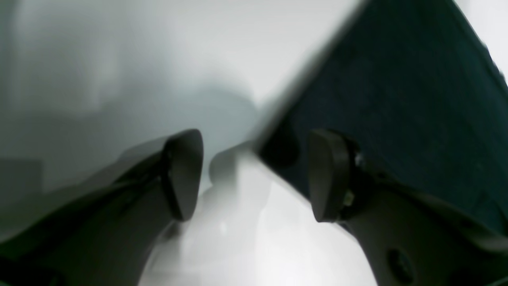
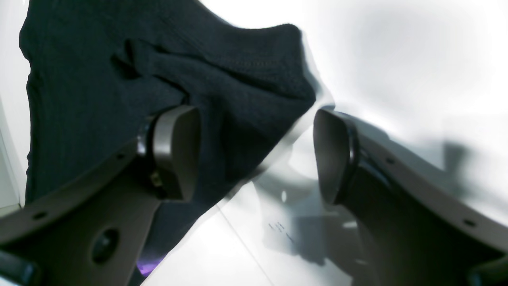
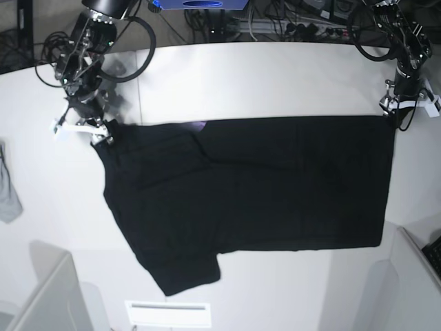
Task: Fold the T-shirt properly
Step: 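Release the fold and regrasp the folded edge with both grippers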
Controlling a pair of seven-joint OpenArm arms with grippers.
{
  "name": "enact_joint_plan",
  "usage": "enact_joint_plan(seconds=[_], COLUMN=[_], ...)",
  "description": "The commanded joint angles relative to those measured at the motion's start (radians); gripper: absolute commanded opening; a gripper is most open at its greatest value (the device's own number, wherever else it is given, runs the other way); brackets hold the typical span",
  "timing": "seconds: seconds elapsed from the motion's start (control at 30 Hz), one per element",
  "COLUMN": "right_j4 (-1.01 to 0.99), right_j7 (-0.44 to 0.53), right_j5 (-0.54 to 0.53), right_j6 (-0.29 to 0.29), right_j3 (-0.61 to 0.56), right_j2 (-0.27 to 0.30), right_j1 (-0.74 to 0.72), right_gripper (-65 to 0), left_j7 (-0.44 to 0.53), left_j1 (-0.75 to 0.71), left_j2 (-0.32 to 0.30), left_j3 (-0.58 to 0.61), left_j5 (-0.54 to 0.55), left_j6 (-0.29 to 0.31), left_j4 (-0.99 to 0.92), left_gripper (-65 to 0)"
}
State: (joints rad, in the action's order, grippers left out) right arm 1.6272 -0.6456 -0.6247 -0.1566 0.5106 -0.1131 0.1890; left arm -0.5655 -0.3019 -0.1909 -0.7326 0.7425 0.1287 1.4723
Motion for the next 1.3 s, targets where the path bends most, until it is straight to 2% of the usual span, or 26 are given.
enact_joint_plan(seconds=[0.0,0.4,0.57,0.87,0.93,1.03,1.07,1.13,1.2,1.27], right_j4=[-0.002,-0.003,-0.005,-0.005,-0.014,-0.049,-0.058,-0.063,-0.066,-0.068], right_j7=[-0.018,-0.021,-0.021,-0.021,-0.021,-0.019,-0.019,-0.019,-0.019,-0.023], right_j5=[0.004,0.006,0.006,0.007,0.006,0.006,0.006,0.006,0.006,0.006], right_j6=[-0.007,-0.007,-0.007,-0.007,-0.007,-0.005,-0.005,-0.004,-0.001,0.027], right_j3=[-0.004,-0.005,-0.005,-0.005,-0.005,-0.005,-0.005,-0.005,-0.005,-0.005], right_j2=[0.005,0.010,0.010,0.010,0.010,0.010,0.010,0.010,0.017,0.029], right_j1=[-0.001,-0.015,-0.015,-0.015,-0.015,-0.026,-0.027,-0.027,-0.027,-0.027], right_gripper=[-23.3,-23.3,-23.3,-23.3,-23.3,-24.3,-26.7,-35.9,-48.2,-59.6], left_j7=[0.023,0.022,0.022,0.022,0.022,0.022,0.022,0.022,0.022,0.022], left_j1=[0.014,0.088,0.100,0.102,0.102,0.102,0.102,0.102,0.100,0.094], left_j2=[-0.022,-0.017,-0.023,-0.022,-0.022,-0.022,-0.022,-0.022,-0.023,-0.023], left_j3=[0.000,0.011,0.077,0.089,0.089,0.089,0.089,0.089,0.089,0.089], left_j5=[0.012,0.009,0.009,0.009,0.009,0.010,0.012,0.010,0.010,0.010], left_j6=[0.002,0.002,0.002,0.002,0.002,0.002,0.002,0.002,0.002,0.002], left_j4=[0.017,-0.026,-0.080,-0.124,-0.124,-0.124,-0.124,-0.124,-0.124,-0.124], left_gripper=[-25.8,-26.0,-26.2,-26.8,-32.6,-50.2,-55.0,-63.8,-65.0,-65.0])
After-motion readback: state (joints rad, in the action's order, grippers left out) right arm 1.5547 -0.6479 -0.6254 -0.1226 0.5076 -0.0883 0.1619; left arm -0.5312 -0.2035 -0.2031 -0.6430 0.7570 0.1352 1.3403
